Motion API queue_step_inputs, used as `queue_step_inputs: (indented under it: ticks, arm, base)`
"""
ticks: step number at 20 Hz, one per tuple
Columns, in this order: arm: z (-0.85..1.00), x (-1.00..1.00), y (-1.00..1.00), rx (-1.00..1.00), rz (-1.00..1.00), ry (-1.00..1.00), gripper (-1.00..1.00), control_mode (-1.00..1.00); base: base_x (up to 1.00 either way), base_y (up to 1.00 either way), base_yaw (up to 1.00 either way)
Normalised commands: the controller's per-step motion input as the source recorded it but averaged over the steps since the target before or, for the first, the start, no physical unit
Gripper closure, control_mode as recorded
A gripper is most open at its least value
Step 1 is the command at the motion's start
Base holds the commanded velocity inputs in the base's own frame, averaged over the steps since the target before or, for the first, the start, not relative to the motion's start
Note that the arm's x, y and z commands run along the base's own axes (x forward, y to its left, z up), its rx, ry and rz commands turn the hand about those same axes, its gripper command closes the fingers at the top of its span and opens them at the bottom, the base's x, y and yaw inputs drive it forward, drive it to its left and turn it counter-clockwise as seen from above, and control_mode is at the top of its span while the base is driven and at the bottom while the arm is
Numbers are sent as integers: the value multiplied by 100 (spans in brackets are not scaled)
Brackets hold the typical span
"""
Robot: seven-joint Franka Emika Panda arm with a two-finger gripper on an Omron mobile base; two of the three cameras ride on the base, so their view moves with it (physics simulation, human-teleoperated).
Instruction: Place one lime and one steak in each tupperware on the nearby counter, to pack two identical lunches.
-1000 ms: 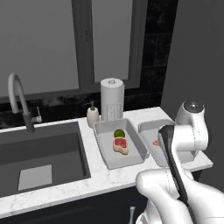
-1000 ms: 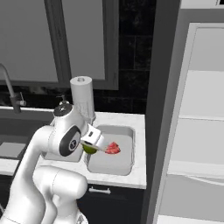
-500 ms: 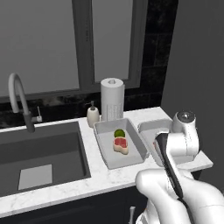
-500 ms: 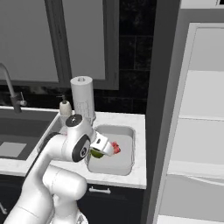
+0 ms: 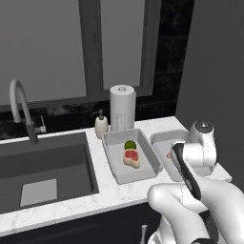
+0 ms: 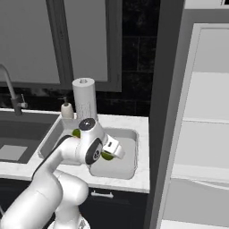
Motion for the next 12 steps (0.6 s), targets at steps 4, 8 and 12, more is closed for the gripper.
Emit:
queue_step_inputs:
  ticks: [4,8,12]
  arm:
    - [-36,42,0,0,0,0,-100,-100]
    - [-23,36,0,0,0,3,-100,-100]
    - [4,8,2,0,0,2,-100,-100]
  base:
    - [0,0,0]
    - [0,0,0]
    - [0,0,0]
